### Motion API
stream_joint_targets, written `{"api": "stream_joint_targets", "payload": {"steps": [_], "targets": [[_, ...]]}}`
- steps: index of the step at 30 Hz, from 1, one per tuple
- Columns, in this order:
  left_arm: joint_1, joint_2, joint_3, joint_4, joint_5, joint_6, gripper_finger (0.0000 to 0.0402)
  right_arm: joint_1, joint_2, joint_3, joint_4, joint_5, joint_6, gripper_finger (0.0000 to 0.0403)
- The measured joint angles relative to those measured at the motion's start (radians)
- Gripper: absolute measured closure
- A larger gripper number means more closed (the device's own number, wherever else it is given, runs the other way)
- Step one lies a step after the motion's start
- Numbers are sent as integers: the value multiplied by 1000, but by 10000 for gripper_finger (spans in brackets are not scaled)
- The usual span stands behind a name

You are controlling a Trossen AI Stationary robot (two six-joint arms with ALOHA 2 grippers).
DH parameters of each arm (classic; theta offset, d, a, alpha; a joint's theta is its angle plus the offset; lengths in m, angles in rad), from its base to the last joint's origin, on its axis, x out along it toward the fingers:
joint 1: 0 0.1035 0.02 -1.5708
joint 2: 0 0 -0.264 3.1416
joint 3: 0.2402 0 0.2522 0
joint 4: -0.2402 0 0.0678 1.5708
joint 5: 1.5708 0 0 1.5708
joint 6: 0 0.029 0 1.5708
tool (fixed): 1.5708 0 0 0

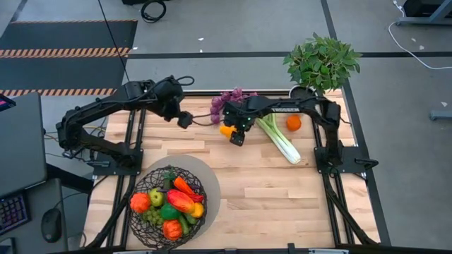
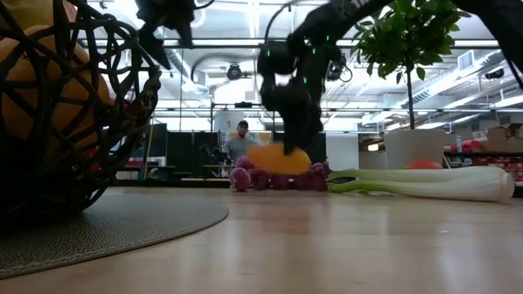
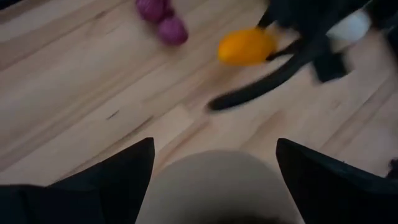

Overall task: Build produce basket
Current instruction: Put the red mango into the black basket

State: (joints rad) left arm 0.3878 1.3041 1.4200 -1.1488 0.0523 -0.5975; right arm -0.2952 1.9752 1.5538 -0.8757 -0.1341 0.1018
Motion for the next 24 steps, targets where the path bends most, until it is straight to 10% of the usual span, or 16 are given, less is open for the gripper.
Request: {"api": "stream_joint_targets", "payload": {"steps": [24], "targets": [[-3, -191, 0, -42, -156, 237, 59, 371, -63, 216, 168, 129, 710, 174]]}}
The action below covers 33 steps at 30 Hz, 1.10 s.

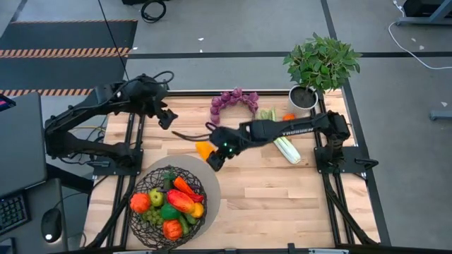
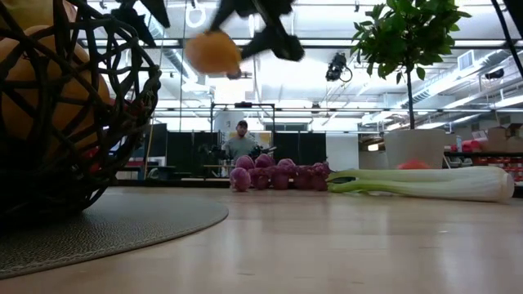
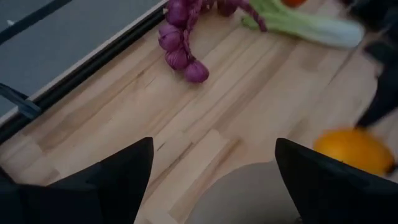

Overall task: Build produce basket
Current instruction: Put the red mango into the black basket

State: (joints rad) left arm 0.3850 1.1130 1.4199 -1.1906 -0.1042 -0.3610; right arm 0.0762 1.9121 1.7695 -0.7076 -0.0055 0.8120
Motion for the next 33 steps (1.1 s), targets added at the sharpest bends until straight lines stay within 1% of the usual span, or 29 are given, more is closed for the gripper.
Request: {"api": "stream_joint_targets", "payload": {"steps": [4, 8, 13, 18, 20, 23, 26, 31, 33], "targets": [[-44, -57, 0, 12, 1, -118, 59, 46, 0, 0, 117, 5, 14, 174], [-122, -109, 0, 12, -22, -260, 59, 80, 0, 0, 163, 7, 42, 174], [-270, -142, 0, 13, -82, -439, 59, 131, 1, 0, 202, 46, 42, 174], [-447, -134, 0, 11, -184, -557, 59, 178, 1, 0, 218, 139, 49, 174], [-510, -129, 0, 11, -222, -602, 59, 191, 1, 0, 233, 156, 48, 174], [-589, -125, 0, 11, -295, -645, 59, 200, 1, 0, 244, 159, 42, 174], [-637, -125, 0, 23, -344, -657, 59, 200, 1, 0, 244, 162, 27, 174], [-689, -114, 0, 194, -347, -666, 59, 196, 1, 0, 269, 166, 4, 174], [-712, -107, 0, 228, -346, -669, 59, 196, 1, 0, 287, 166, -1, 174]]}}
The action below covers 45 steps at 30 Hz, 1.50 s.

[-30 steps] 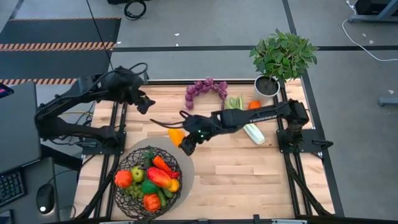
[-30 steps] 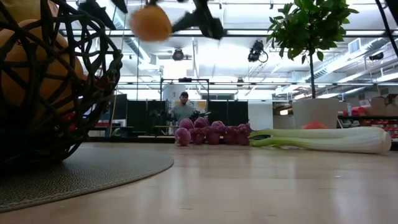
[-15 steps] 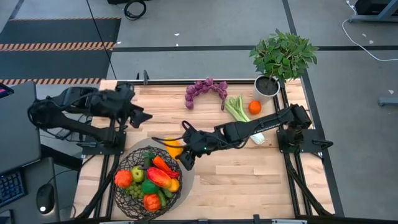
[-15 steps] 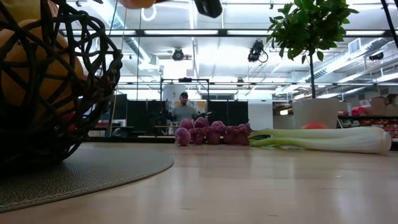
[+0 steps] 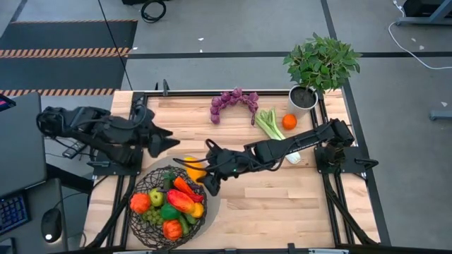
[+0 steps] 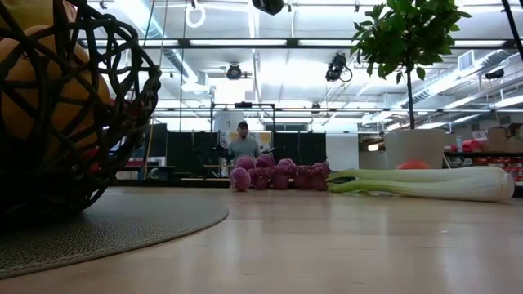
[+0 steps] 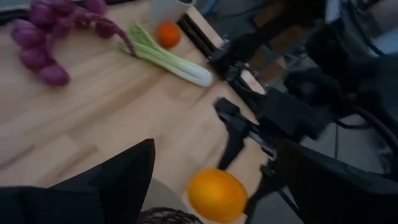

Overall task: Build produce basket
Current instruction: Put the red mango into the black basket

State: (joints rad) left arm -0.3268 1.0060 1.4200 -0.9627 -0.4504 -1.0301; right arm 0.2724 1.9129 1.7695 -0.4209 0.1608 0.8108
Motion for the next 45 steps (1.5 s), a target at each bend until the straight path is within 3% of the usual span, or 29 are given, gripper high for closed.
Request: {"api": "stream_joint_targets", "payload": {"steps": [10, 16, 23, 32, 36, 40, 45], "targets": [[-49, 87, 0, 15, -24, -61, 58, 1, 0, 0, 68, -22, -44, 174], [-61, 46, 0, 71, -106, -138, 57, -4, 1, 0, 61, 0, -47, 174], [-135, 30, 0, -4, -157, -262, 49, -28, 1, 0, 69, 4, -47, 174], [-172, 149, 0, -78, -183, -427, 49, -48, 1, 0, 177, -40, -86, 174], [-172, 202, 0, -58, -174, -433, 49, -41, 1, 0, 174, -55, -81, 174], [-183, 239, 0, -42, -99, -420, 49, -29, 1, 0, 177, -8, -87, 171], [-205, 278, 1, -69, 3, -421, 49, -24, 4, -2, 166, 40, -85, 135]]}}
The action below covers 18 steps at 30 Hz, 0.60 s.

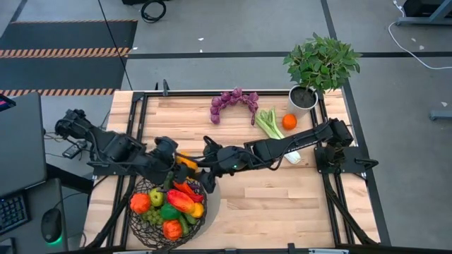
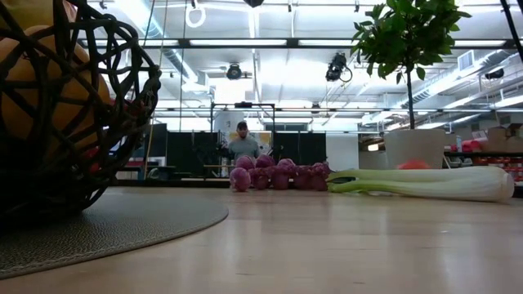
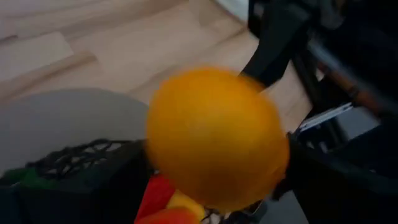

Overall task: Build produce basket
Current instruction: Put the red mango into the black basket, then put the orange into the black basket

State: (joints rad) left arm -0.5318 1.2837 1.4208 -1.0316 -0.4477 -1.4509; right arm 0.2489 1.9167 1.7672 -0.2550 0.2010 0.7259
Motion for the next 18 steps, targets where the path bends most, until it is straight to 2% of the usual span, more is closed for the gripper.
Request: {"api": "stream_joint_targets", "payload": {"steps": [7, 14, 18], "targets": [[-54, 6, -1, -76, 43, -40, 53, -2, -4, 2, -18, -56, 4, 87], [-101, 4, -1, -165, 121, -87, 81, 10, -4, 2, -53, -73, -2, 83], [-115, 1, -1, -173, 124, -83, 94, 12, -4, 2, -69, -72, -13, 84]]}}
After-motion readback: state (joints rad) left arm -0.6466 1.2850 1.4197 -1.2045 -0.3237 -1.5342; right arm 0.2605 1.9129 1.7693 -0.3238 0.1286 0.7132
